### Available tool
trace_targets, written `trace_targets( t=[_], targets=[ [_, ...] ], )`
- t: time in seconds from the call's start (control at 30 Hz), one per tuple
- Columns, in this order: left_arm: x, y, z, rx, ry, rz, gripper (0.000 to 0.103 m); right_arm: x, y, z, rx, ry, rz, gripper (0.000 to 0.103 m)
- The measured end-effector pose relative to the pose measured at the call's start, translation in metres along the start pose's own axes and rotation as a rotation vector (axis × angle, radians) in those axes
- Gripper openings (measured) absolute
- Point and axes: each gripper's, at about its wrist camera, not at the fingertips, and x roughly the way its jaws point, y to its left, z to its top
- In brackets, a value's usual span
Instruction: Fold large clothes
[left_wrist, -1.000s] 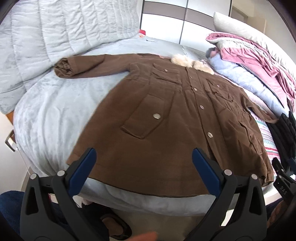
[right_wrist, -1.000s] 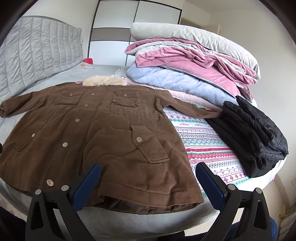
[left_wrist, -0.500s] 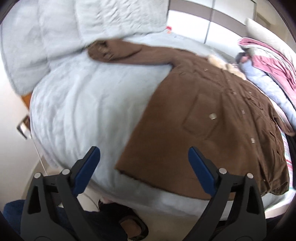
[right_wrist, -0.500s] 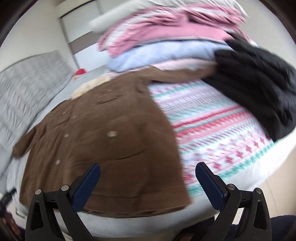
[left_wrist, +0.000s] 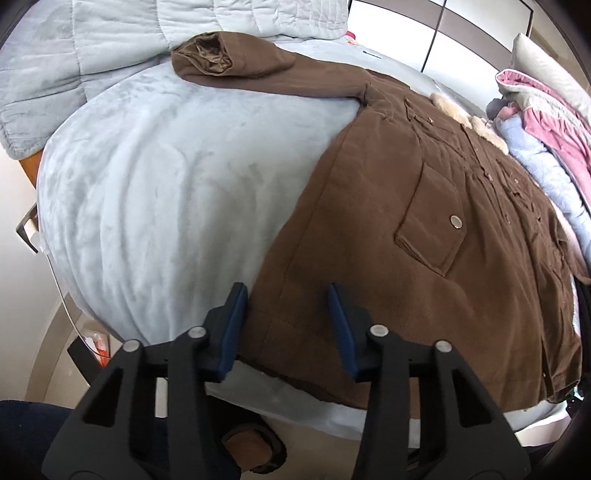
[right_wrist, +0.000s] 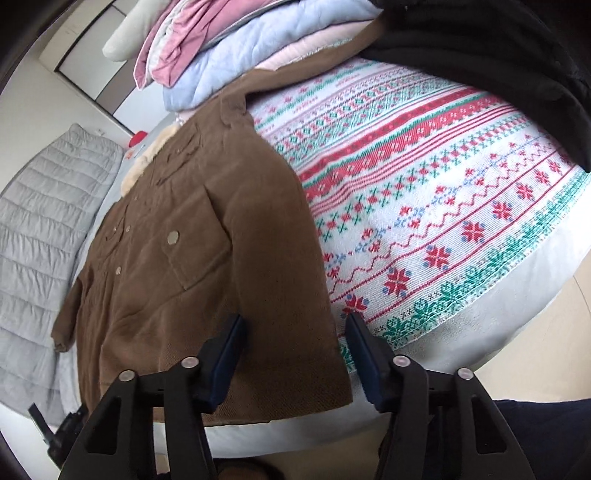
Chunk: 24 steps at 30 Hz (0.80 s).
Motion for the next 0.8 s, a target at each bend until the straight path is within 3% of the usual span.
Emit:
trace_targets(
  t=[0.07, 0.13, 0.27, 0.43, 0.53, 0.8],
  targets=[
    [0.001, -0.001, 0.0, -0.003, -0.001, 0.007, 0.035, 0.0, 0.002, 0.0, -0.014, 0.0, -0.003, 0.049],
    [-0.001, -0.003, 0.0, 0.009, -0.015, 0.021, 0.02, 0.001, 0.007, 0.0, -0.047, 0.008, 0.022, 0.013],
    [-0.009, 0.0, 0.004, 0.007, -0.041, 0.026, 0.013, -0.015, 0.022, -0.001, -0.133, -0.056, 0.004, 0.011],
    [-0.049, 0.009, 0.01, -0.021, -0.145, -0.006, 0.012, -0.059, 0.019, 0.016, -0.135, -0.14, 0.086, 0.01],
    [-0.066, 0.006, 0.011, -0.009, -0.161, -0.024, 0.012, -0.079, 0.023, 0.025, -0.138, -0.174, 0.113, 0.01],
    [-0.034, 0.012, -0.004, 0.007, -0.071, 0.05, 0.012, -0.042, -0.004, 0.018, -0.106, -0.06, -0.01, 0.01]
  ],
)
